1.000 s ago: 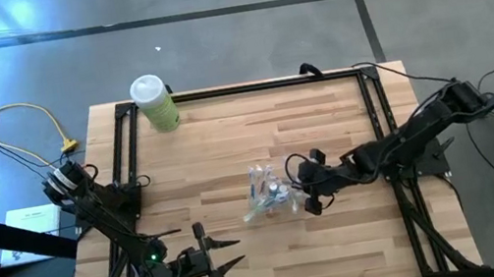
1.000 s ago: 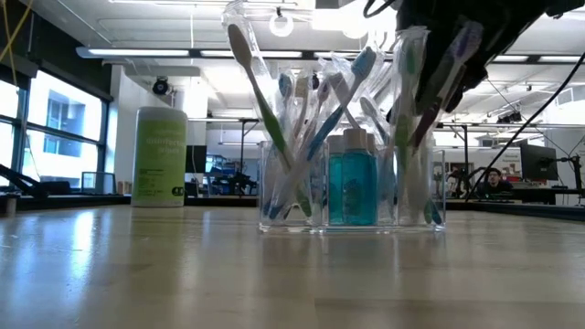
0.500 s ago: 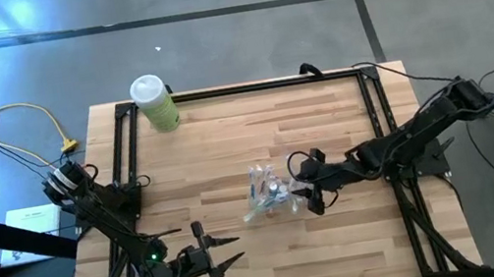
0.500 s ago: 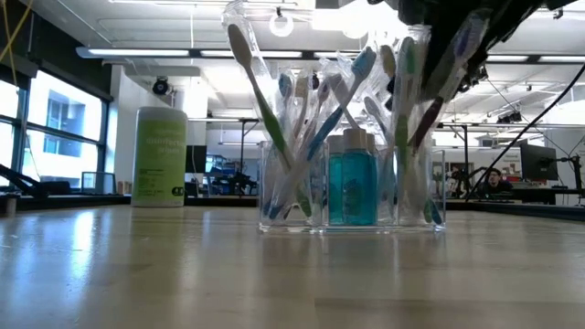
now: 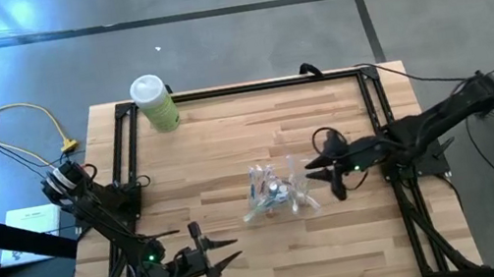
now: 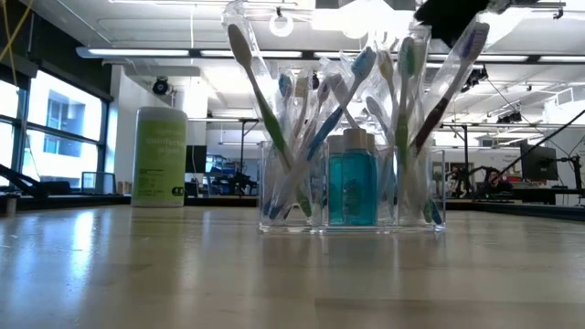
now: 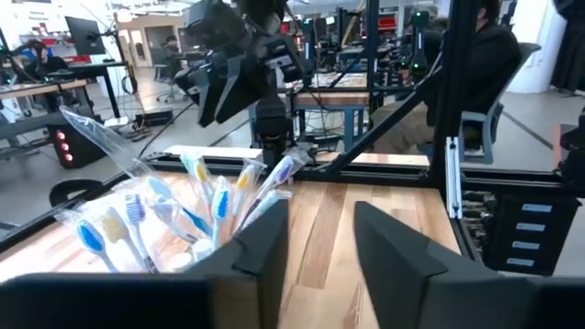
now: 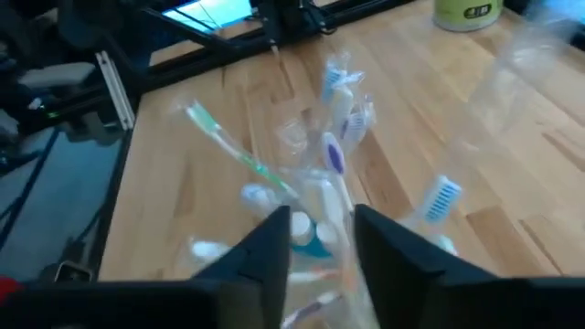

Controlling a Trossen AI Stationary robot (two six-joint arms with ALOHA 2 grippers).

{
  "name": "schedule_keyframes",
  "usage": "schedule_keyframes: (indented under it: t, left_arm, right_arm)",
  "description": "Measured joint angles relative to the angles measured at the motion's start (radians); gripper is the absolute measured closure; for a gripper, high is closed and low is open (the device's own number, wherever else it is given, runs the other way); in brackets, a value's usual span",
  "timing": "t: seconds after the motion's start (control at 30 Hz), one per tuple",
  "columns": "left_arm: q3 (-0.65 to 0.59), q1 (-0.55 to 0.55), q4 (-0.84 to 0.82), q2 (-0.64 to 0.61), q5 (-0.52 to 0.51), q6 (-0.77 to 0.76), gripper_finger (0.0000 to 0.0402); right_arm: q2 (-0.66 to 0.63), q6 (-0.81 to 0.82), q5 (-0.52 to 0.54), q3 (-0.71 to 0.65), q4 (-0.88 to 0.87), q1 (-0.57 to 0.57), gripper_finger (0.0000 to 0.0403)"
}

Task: Pick & Place toothbrushing station
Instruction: Return to Home Position

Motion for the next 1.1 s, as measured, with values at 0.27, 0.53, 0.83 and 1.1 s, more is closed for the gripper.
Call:
schedule_keyframes:
  t: [0.27, 0.53, 0.83, 1.1]
  left_arm:
    - [0.000, 0.058, 0.000, -0.037, -0.117, 0.257, 0.0394]
    - [-0.011, 0.171, -0.108, -0.210, -0.206, 0.544, 0.0399]
    - [-0.210, 0.381, -0.532, -0.661, -0.207, 0.264, 0.0399]
    - [-0.532, 0.537, -0.693, -1.031, 0.258, -0.064, 0.0399]
  right_arm:
    - [-0.139, -0.081, 0.044, 0.000, -0.136, 0.061, 0.0398]
    - [-0.267, -0.183, 0.083, -0.024, -0.226, 0.123, 0.0401]
    - [-0.609, -0.302, 0.084, -0.298, -0.010, 0.155, 0.0401]
    - [-0.859, -0.422, 0.028, -0.531, 0.203, 0.122, 0.0401]
